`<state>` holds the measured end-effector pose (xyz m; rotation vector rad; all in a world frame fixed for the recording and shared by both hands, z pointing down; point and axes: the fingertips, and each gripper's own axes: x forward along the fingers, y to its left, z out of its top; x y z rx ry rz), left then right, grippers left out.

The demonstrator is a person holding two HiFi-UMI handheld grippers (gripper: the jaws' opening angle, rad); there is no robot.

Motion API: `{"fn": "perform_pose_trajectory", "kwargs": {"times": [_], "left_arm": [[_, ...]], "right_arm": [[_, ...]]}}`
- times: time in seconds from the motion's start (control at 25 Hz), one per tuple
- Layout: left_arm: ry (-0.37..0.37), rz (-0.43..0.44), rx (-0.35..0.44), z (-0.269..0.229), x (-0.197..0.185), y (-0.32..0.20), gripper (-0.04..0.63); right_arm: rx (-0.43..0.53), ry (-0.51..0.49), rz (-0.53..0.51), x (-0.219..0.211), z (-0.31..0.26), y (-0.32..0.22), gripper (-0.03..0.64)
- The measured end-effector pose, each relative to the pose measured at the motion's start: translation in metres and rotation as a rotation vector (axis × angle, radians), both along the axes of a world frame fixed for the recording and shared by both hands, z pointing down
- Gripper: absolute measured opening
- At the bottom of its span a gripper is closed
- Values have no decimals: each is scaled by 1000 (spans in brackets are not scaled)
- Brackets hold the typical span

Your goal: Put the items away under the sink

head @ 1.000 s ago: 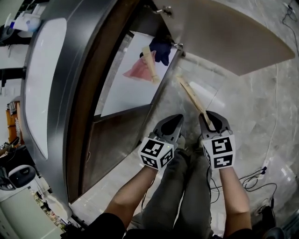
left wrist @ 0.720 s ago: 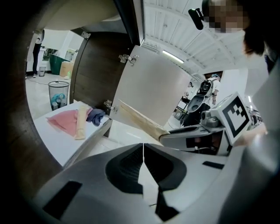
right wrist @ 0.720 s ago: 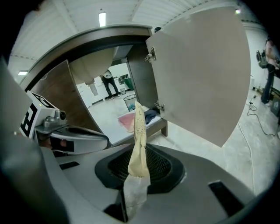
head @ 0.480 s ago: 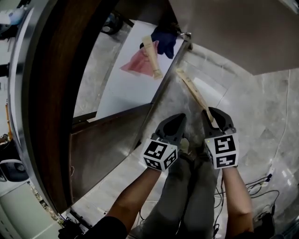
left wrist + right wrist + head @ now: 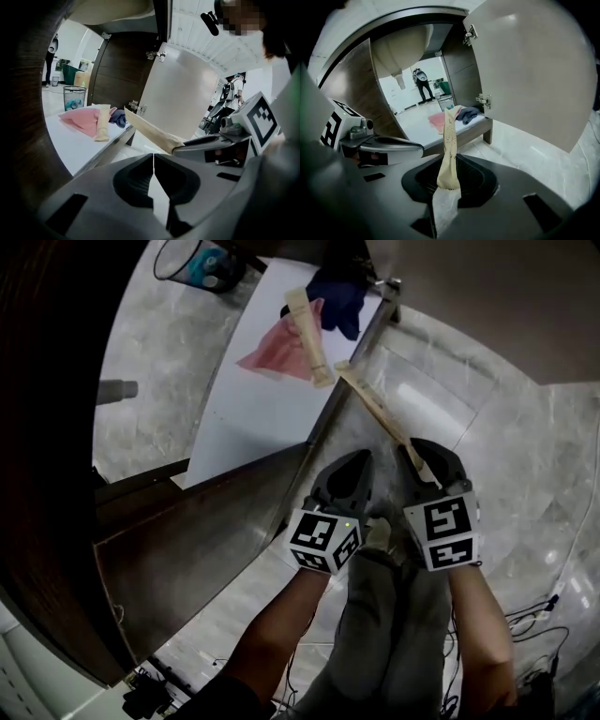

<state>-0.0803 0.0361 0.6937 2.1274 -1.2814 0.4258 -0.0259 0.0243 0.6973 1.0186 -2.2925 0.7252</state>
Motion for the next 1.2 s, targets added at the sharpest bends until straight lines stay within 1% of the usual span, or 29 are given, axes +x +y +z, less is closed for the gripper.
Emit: {"fn": "perform_pose_trajectory", "kwargs": {"times": [0.24, 0.4, 0.48, 0.56, 0.68, 0.76, 0.88, 1.0, 1.08, 1.2], "left_arm": [[-68, 46, 26, 16, 5, -8, 14], [-111, 75, 75, 20, -3, -19, 14], [-122, 68, 95, 20, -8, -25, 14], [-137, 37, 105, 22, -16, -33, 14], [-165, -34, 117, 28, -33, -40, 14], [-163, -74, 118, 32, -42, -44, 14], [-165, -93, 127, 32, -48, -50, 14], [-202, -105, 152, 30, -52, -53, 14], [-211, -146, 156, 31, -58, -57, 14], [-197, -223, 156, 32, -70, -66, 14]], "right_arm": [[19, -3, -41, -18, 14, -16, 80], [54, -28, -76, -43, 14, -34, 81], [65, -38, -92, -54, 16, -42, 81], [73, -39, -110, -63, 20, -50, 81], [70, -43, -134, -78, 27, -58, 80], [72, -44, -153, -87, 30, -62, 80], [86, -45, -188, -98, 32, -71, 81], [107, -48, -225, -107, 33, -81, 81], [111, -52, -242, -114, 34, -87, 81], [116, -62, -268, -127, 34, -96, 81]]}}
